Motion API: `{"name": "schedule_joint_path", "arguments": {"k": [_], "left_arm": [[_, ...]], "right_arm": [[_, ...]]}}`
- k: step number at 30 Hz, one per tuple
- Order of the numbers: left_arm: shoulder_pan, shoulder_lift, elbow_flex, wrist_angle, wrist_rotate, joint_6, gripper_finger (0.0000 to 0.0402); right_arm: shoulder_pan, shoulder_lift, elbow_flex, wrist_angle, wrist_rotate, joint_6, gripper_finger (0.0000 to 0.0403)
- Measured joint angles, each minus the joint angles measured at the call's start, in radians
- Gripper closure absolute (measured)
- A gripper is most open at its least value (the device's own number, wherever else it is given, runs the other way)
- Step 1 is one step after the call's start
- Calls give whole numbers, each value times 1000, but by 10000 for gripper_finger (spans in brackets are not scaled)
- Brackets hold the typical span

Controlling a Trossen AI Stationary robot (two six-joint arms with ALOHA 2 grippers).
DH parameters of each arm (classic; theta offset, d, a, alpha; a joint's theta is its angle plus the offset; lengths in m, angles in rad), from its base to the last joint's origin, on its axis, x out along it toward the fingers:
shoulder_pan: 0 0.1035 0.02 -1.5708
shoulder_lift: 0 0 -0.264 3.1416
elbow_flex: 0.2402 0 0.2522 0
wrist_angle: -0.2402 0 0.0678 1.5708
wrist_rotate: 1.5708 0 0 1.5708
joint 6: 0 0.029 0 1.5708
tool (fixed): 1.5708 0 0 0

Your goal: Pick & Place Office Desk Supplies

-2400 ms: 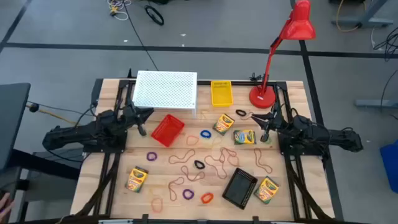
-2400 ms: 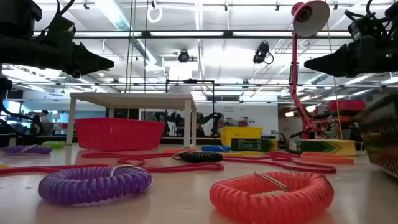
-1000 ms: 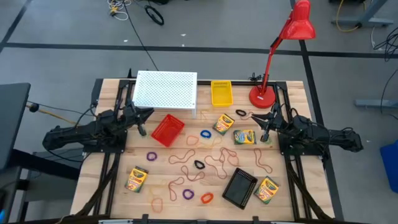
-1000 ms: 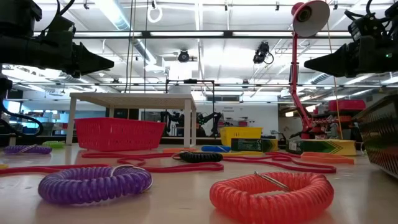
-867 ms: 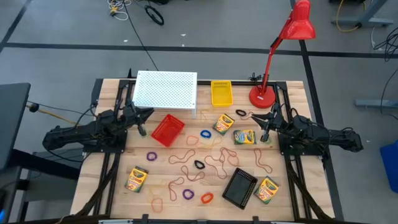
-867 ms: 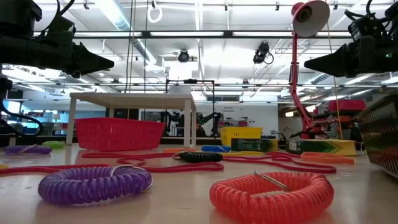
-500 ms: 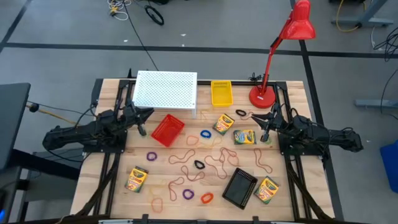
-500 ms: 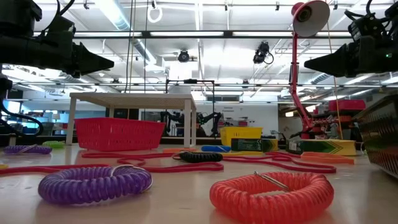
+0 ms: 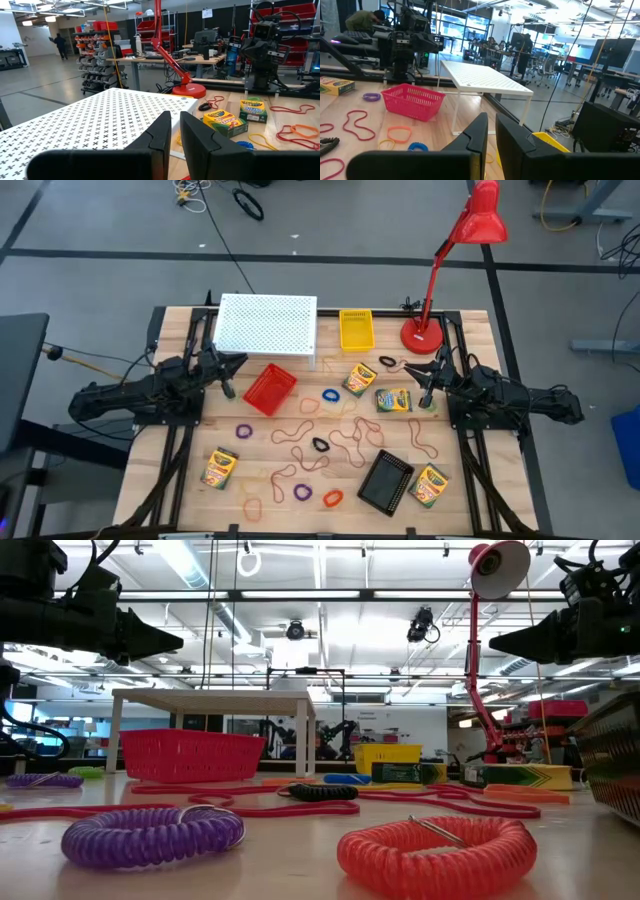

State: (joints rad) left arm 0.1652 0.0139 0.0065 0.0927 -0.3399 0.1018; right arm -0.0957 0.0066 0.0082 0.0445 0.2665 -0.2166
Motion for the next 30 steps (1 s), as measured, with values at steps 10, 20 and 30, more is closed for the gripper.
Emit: {"name": "schedule_joint_path", "arguments": {"k": [10,20,30], "left_arm": [[0,0,0,6,0,-16,352],[-2,2,0,100,116,-206,352],[-101,179,194,-49,253,-292,352]], "right_arm": [[0,0,0,0,0,0,355],[0,0,0,0,0,1,355],[0,0,0,0,0,0,355]]}}
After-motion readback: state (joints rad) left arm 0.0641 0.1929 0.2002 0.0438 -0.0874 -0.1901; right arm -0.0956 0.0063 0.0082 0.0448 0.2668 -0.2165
